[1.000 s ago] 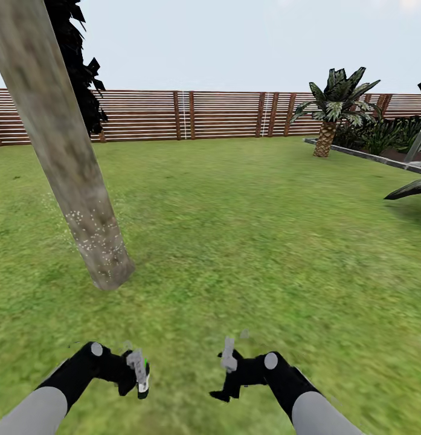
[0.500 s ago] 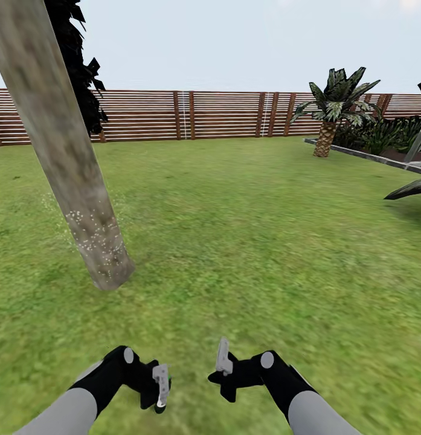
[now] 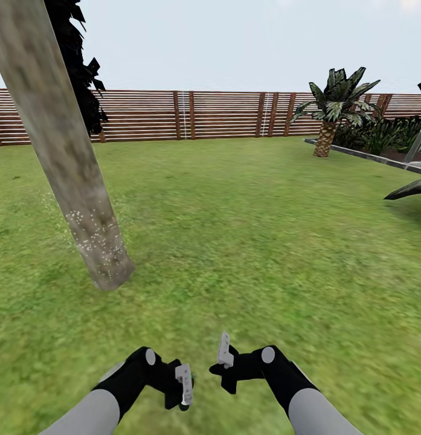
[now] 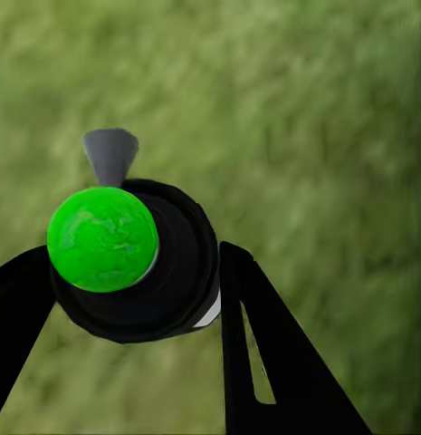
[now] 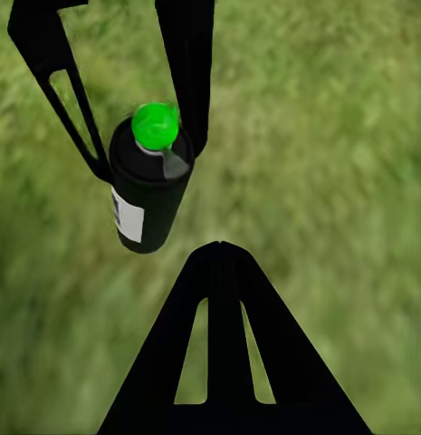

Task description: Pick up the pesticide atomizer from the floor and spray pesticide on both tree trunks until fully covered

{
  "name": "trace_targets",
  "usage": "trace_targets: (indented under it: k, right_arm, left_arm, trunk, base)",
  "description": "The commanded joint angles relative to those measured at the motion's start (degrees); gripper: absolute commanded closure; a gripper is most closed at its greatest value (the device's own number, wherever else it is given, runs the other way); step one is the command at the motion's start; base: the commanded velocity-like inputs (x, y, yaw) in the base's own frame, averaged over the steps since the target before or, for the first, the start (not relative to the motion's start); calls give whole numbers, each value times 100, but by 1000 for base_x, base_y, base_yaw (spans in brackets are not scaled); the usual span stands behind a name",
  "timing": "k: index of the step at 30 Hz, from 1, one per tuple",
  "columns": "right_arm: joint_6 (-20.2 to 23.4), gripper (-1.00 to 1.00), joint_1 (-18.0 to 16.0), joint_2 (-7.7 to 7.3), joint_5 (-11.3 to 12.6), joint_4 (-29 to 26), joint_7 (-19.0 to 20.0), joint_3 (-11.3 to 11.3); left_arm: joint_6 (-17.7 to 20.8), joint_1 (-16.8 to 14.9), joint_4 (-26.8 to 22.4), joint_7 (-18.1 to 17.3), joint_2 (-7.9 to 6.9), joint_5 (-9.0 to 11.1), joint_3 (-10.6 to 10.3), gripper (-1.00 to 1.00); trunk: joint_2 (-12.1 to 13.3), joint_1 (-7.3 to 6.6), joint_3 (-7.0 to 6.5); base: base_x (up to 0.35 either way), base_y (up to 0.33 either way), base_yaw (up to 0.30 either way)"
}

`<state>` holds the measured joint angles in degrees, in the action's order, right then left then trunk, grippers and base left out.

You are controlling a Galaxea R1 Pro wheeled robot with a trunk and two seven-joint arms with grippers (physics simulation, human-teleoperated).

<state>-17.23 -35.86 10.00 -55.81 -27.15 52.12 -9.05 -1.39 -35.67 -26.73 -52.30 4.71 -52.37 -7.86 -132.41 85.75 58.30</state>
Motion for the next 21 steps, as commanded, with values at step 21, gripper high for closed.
trace_targets:
  k: [21]
  right_arm:
    - [0, 100, 0, 0, 9, -63, 0, 9]
  left_arm:
    - [-87, -2, 593, 641, 265, 548, 37, 100]
  trunk:
    - [0, 0, 0]
  base:
    - [0, 0, 0]
